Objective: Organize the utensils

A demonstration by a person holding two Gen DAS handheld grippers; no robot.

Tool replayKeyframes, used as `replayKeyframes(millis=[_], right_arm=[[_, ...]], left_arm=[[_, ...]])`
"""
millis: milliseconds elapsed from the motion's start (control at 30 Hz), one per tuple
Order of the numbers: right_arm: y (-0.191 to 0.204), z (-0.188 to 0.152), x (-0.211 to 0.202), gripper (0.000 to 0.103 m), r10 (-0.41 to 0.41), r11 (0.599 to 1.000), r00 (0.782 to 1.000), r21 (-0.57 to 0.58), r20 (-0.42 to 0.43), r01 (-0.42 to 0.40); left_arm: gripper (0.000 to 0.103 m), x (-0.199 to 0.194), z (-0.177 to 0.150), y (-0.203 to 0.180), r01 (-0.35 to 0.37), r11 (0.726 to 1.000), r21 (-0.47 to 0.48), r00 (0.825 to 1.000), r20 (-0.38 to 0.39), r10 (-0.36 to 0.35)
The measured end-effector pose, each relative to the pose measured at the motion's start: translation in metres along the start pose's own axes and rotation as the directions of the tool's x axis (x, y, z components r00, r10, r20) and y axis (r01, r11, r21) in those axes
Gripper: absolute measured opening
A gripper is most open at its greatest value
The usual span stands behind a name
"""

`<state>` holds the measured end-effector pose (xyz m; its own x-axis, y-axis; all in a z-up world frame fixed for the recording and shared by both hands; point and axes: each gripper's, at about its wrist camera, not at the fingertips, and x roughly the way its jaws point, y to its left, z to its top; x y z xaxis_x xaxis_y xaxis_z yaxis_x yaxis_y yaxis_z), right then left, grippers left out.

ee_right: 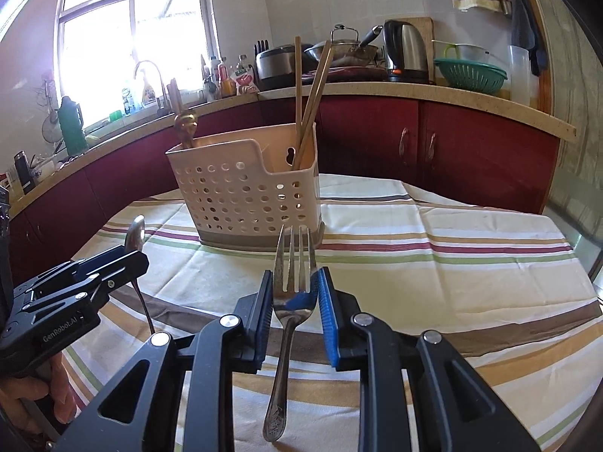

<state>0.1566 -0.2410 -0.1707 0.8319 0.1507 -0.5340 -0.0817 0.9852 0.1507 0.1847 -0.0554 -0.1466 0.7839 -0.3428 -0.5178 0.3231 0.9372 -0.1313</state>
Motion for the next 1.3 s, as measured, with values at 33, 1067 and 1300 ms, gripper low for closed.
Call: replayKeyframes(millis=[33, 1067, 1300], right_arm=[[0.000, 0.000, 0.000, 0.024, -0.001, 1.000, 1.000, -0.001, 0.001, 0.001], [0.013, 0.012, -0.022, 0.024, -0.004, 0.999, 0.996, -0.037, 0.095, 0.008], [0.011, 0.014, -0.007, 0.024, -0.003, 0.999, 0.997, -0.042, 0.072, 0.006]], left_arm=[[0.036, 0.000, 0.000, 0.000, -0.001, 1.000, -0.001, 1.000, 0.002, 0.001], [0.001, -0.013, 0.014, 0.016, -0.002, 0.999, -0.050, 0.999, 0.051, 0.004], [0.017, 0.013, 0.005, 0.030, -0.051, 0.994, -0.101, 0.998, -0.042, 0.047]])
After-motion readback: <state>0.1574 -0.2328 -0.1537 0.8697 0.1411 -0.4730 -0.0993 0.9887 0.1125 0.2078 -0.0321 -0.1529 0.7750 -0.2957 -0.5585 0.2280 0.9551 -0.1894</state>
